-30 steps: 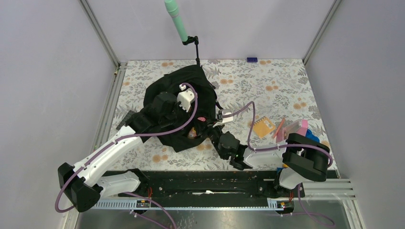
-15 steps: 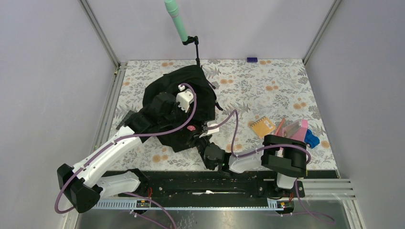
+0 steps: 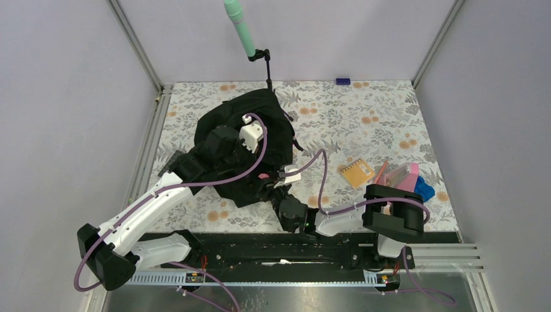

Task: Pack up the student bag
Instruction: Place the personal item in the student bag, then pick up the stationery from the center of the board.

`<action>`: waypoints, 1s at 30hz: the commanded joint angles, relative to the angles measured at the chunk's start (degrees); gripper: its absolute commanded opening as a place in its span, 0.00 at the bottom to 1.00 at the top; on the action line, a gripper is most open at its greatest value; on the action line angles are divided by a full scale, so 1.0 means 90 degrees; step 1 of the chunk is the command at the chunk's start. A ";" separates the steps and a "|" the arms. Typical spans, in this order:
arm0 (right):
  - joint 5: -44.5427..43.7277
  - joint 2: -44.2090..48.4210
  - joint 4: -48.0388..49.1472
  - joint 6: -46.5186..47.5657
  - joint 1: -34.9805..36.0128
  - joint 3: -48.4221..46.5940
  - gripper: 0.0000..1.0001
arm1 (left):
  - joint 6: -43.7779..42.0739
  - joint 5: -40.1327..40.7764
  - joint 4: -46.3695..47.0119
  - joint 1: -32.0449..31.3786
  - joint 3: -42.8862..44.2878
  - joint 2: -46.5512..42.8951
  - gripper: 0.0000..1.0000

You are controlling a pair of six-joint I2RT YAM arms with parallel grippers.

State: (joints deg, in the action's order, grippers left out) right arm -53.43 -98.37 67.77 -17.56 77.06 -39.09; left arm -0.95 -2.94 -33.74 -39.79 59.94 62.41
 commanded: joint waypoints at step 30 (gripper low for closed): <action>0.0599 0.6154 -1.0061 -0.1408 -0.2234 0.0452 0.92 | -0.0096 0.0244 0.0806 0.0022 -0.0041 -0.0343 0.00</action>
State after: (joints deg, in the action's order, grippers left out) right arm -51.13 -46.06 1.08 -23.46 61.25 -32.21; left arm -1.04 -2.85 -32.38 -39.79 59.48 62.02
